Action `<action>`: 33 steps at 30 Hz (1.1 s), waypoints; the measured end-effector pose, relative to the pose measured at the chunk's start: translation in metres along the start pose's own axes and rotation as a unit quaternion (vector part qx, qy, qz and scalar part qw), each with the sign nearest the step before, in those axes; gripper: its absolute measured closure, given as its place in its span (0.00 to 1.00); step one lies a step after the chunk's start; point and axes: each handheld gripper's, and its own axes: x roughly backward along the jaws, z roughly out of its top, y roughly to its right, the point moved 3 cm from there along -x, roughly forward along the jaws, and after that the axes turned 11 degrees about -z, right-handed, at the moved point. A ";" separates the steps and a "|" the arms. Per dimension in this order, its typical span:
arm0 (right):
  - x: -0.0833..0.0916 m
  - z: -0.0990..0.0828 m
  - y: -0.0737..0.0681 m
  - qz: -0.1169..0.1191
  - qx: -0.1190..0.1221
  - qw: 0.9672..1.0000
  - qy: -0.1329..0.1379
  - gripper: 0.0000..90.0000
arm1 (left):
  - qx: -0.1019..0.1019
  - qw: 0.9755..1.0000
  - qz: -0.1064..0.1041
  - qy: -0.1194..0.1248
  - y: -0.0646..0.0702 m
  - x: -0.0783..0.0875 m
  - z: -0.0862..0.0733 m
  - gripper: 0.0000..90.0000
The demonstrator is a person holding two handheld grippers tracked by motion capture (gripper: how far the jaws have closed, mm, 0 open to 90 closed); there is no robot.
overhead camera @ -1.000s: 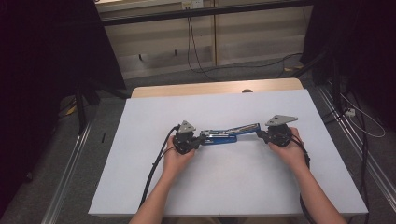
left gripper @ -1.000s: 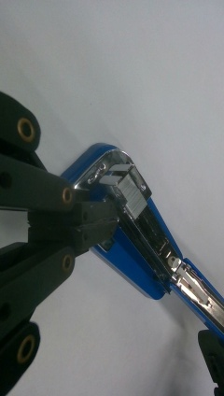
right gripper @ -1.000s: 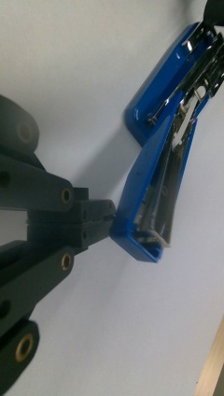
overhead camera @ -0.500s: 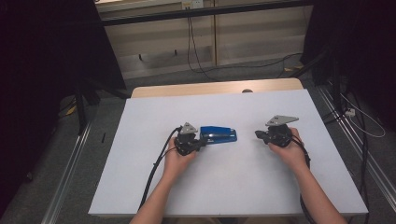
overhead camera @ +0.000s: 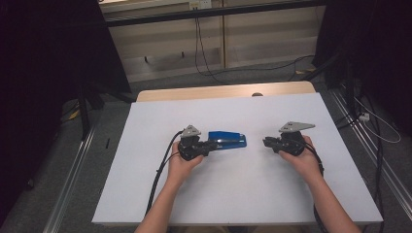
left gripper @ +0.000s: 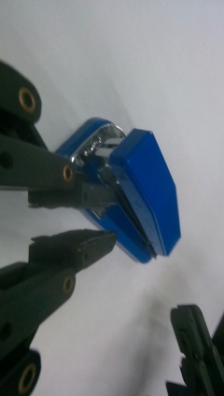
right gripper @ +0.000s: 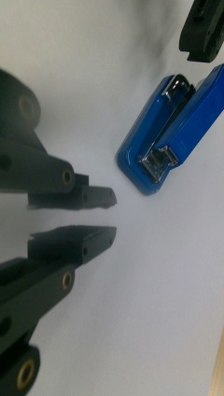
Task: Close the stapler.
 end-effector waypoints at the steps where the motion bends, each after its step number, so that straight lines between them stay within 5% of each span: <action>1: 0.000 -0.001 -0.001 0.001 -0.004 1.000 -0.002 0.78 | -0.001 1.000 0.000 0.000 0.000 0.003 0.001 0.71; 15: 0.015 -0.002 -0.021 0.009 0.006 1.000 0.007 0.40 | 0.007 1.000 -0.001 0.014 0.006 0.033 -0.002 0.20; 33: 0.047 -0.021 -0.042 0.014 0.004 1.000 0.023 0.24 | -0.004 1.000 0.017 0.026 0.009 0.077 -0.025 0.09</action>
